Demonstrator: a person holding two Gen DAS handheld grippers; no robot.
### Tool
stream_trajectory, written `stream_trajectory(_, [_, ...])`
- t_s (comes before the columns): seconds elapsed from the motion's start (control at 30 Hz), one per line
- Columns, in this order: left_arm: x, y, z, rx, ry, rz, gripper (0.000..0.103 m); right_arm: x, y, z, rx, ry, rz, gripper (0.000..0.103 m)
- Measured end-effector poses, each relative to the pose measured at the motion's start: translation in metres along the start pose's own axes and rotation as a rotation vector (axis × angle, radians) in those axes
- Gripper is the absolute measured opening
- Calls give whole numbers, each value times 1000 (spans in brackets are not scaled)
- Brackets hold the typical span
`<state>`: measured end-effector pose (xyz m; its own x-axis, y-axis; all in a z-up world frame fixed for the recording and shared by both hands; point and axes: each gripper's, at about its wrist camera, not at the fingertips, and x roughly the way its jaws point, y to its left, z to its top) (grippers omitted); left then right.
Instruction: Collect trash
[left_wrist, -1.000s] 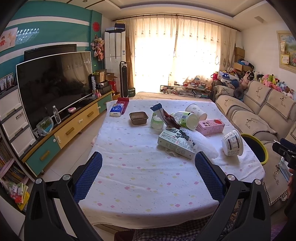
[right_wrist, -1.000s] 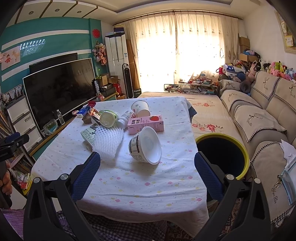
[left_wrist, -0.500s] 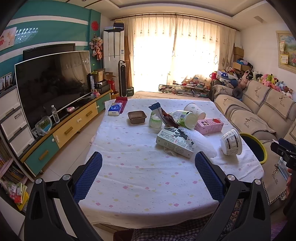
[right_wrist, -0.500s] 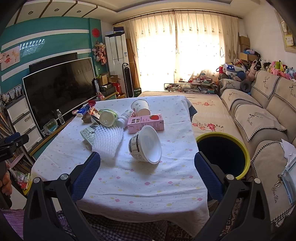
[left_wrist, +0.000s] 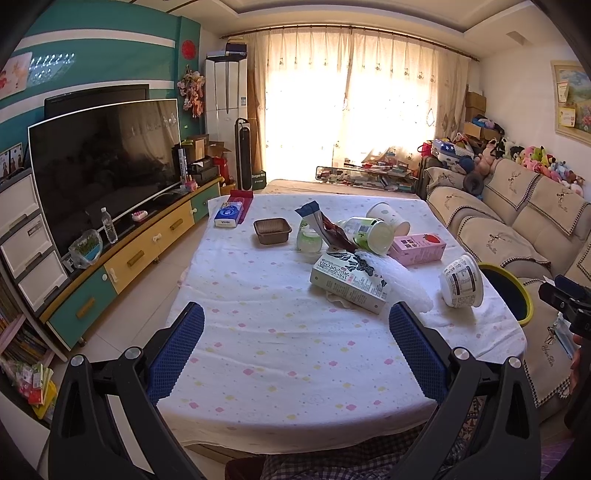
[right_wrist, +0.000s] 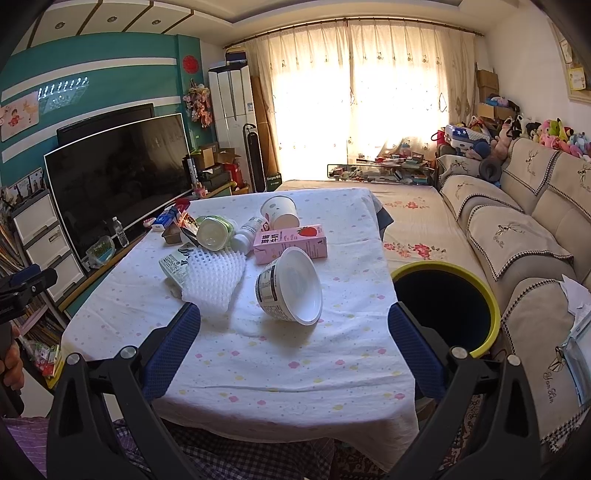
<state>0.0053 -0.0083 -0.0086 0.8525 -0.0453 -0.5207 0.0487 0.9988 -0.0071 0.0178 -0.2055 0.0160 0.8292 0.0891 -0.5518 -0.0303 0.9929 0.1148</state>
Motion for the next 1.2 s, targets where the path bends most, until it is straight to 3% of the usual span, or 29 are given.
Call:
stream_trajectory(0.83, [6, 0, -3, -3, 10, -2, 99, 9, -2, -2, 0, 14, 7, 97])
stream_trajectory(1.2, [29, 5, -6, -22, 43, 0, 99, 56, 2, -3, -30, 58, 12, 97])
